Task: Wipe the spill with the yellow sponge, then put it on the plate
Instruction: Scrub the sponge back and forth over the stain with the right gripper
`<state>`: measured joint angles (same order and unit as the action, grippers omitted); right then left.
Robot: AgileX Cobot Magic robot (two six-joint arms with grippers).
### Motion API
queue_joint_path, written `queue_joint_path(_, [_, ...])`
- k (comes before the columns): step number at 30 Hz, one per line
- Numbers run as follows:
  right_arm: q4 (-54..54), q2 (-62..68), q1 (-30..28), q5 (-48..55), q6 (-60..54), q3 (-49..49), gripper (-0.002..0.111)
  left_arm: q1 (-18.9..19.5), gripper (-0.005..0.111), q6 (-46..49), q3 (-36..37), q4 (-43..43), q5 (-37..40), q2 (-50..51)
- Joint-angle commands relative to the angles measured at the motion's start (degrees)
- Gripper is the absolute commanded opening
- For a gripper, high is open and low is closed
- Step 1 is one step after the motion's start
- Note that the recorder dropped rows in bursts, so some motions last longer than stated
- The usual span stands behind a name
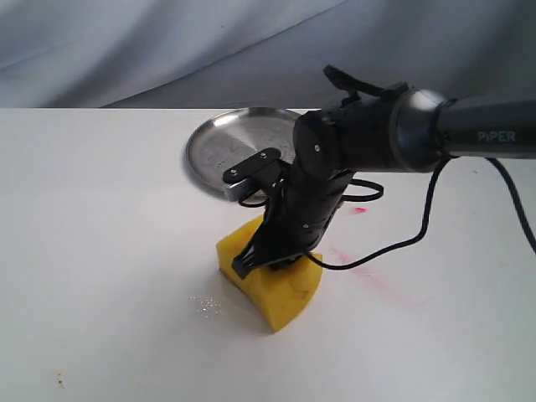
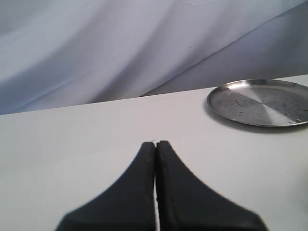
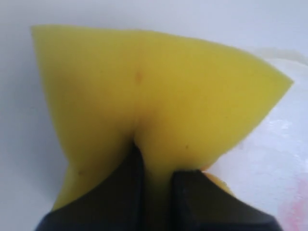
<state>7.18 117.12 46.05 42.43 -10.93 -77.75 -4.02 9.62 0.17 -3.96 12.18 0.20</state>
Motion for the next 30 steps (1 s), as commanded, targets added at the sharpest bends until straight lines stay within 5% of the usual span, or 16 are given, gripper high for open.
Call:
queue_joint_path(1, [2.62,1.22,4.14,1.07,-0.80,0.34,0.000,0.06,0.000,-0.47,-0.17,0.02,-0.41,-0.20])
queue_joint_path(23, [4.72,1.22,5.94,-2.09,-0.79,0.34,0.000,0.06,0.000,-0.47,-0.17,0.02,-0.41,-0.20])
queue_joint_path(30, [-2.80,1.22,0.98,0.68,2.70,0.34,0.000,0.06,0.000,-0.47,-0.17,0.02,-0.41,-0.20])
